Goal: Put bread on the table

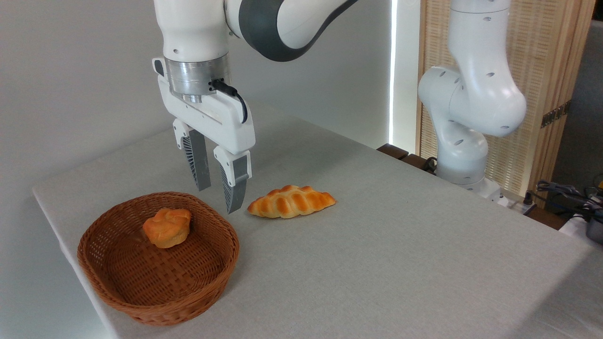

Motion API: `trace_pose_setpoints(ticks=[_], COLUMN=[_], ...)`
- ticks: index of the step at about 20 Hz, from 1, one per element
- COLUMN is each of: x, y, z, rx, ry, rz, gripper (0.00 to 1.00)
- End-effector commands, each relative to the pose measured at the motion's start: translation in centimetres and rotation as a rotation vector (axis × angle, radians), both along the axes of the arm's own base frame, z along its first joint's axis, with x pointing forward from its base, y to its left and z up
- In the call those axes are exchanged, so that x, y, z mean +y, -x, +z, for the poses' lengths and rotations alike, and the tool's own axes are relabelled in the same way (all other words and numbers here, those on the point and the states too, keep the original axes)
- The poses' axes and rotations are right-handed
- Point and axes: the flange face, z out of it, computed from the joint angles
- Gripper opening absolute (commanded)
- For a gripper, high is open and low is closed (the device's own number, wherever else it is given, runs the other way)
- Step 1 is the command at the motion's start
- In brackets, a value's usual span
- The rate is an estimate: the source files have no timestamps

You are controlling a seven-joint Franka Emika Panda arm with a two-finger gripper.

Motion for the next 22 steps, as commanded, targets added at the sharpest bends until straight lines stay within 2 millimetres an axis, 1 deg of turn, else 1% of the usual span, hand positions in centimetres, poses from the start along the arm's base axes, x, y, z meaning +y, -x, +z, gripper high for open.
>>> trace_pose_setpoints(ticks=[1, 16, 22], x=[-0.02, -0.03, -0.89], y=[0.04, 0.06, 0.12], z=[0.39, 0.38, -0.01], rx=[0.011, 0.013, 0.020], ry=[-0.019, -0.017, -0.010], rz=[0.001, 0.002, -0.005], gripper=[1.00, 1.00, 1.00])
